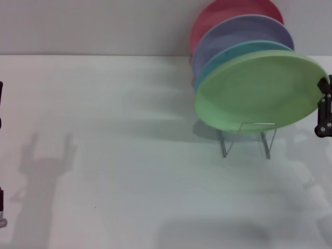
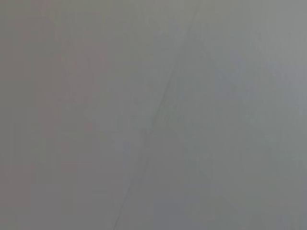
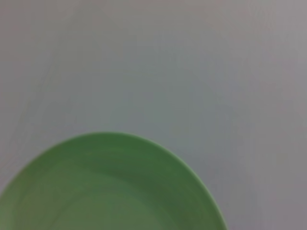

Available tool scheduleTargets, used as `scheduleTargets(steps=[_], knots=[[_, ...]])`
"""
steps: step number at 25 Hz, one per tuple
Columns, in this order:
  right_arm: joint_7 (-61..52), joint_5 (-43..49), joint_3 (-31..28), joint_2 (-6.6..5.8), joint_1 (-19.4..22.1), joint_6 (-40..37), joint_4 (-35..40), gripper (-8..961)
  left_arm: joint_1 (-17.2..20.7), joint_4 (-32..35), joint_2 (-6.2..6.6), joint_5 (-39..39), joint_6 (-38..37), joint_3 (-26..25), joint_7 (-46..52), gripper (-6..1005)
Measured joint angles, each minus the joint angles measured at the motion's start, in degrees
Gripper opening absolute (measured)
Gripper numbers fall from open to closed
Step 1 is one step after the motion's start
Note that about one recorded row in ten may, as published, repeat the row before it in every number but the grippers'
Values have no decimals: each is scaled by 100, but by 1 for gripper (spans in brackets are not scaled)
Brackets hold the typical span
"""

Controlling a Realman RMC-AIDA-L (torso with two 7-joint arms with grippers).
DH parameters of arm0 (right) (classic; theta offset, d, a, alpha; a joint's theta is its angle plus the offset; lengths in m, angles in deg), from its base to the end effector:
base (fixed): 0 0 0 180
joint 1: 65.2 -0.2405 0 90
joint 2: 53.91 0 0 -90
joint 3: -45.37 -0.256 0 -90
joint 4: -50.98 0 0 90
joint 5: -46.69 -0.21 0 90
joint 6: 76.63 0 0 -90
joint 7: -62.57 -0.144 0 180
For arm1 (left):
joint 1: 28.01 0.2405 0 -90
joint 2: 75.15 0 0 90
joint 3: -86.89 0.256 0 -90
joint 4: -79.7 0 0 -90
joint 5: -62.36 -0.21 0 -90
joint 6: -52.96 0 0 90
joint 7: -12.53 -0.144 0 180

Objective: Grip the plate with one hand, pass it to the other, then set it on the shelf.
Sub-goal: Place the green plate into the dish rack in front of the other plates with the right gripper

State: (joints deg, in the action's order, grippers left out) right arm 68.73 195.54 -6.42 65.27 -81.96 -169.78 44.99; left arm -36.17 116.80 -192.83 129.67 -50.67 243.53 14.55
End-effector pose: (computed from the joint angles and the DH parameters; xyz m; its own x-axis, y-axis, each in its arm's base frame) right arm 0.3114 0.2596 -0.0025 0.7999 0.3963 -0.4507 -0.3879 -0.2315 -0.8921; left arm -0.2543 0.2160 -0.0045 0.2970 -0.5056 0.8100 0.8710 -0.2042 -0.4469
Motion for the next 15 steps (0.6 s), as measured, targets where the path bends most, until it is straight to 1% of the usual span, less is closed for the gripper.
scheduleTargets(steps=[8,15], knots=[[1,11,153,3,29,265,80,19,-29,13,5,0,0,-12,0,813],[1,-5,117,15,34,440,89,18,-40,21,12,-72,-5,-32,0,813]])
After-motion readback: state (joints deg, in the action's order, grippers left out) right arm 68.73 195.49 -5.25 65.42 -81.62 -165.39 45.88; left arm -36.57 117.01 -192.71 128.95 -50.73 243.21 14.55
